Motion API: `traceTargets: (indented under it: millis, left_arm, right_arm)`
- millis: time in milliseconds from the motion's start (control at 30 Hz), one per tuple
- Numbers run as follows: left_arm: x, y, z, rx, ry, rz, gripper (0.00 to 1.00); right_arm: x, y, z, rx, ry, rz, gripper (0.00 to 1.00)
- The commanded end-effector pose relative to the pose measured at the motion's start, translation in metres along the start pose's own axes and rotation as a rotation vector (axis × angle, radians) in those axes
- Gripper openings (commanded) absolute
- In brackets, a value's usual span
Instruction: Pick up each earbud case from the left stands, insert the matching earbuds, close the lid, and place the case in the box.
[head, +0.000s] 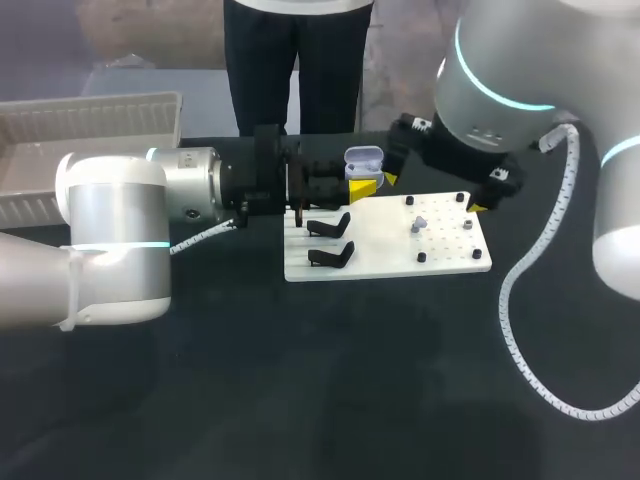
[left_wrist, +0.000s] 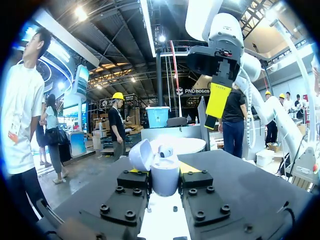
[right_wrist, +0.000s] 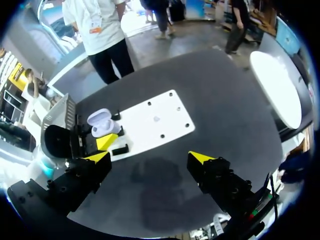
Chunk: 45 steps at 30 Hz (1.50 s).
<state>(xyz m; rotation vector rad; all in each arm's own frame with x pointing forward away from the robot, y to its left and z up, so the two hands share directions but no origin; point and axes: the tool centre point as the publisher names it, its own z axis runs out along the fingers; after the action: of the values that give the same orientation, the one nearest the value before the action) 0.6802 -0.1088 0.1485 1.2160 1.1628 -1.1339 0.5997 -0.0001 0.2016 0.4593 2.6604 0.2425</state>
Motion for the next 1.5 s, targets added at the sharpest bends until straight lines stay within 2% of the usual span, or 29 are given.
traceTargets:
  millis: [33,167,233,300,333,433,467,500,567,667,733,833,1000,1500]
  left_arm:
    - [0.001,-0.001,0.0,-0.006,-0.004,0.005,0.0]
    - [0.001,-0.001,0.0,-0.006,-0.004,0.005,0.0]
    - [0.001,-0.001,0.0,-0.006,-0.004,0.005,0.0]
    - [0.001,-0.001,0.0,-0.006,-0.004,0.005,0.0]
    - [0.001,-0.001,0.0,-0.006,-0.004,0.005,0.0]
    - [0.001,-0.001,0.0,-0.006,-0.004,0.005,0.0]
    - [0.001,-0.001,0.0,-0.006,-0.004,0.005,0.0]
    - [0.001,-0.001,0.0,-0.006,-0.004,0.005,0.0]
    - [0.001,-0.001,0.0,-0.006,-0.004,0.005,0.0]
    - [0.001,-0.001,0.0,-0.006,-0.004,0.005,0.0]
    - [0.001,-0.001,0.0,-0.006,-0.004,0.005,0.0]
    - [0.001,-0.001,0.0,-0.006,-0.004,0.005,0.0]
    - [0.001,-0.001,0.0,-0.006,-0.004,0.005,0.0]
    - [0.001,-0.001,0.0,-0.006,-0.004,0.005,0.0]
  right_arm:
    - [0.001,-0.002,0.001,-0.013,-0.005,0.001,1.0]
    - [-0.006,-0.015,0.021,-0.051,-0.019,0.054,1.0]
    - [-0.01,-0.021,0.029,-0.061,-0.054,0.051,1.0]
    - [-0.012,-0.024,0.037,-0.046,-0.04,0.03,1.0]
    - [-0.014,-0.026,0.042,-0.071,-0.055,0.038,1.0]
    - [-0.018,-0.03,0.059,-0.067,-0.066,0.011,1.0]
    - [-0.019,-0.032,0.066,-0.061,-0.038,0.002,1.0]
    - [-0.02,-0.033,0.072,-0.087,-0.039,0.001,1.0]
    - [-0.022,-0.037,0.086,-0.063,-0.028,-0.01,1.0]
    - [-0.024,-0.042,0.108,-0.094,-0.004,-0.035,1.0]
    - [-0.024,-0.042,0.121,-0.079,0.016,-0.064,1.0]
    - [-0.022,-0.041,0.131,-0.088,0.005,-0.093,1.0]
    - [-0.028,-0.04,0.155,-0.07,0.065,-0.087,1.0]
    - [-0.035,-0.031,0.185,-0.096,0.152,-0.092,1.0]
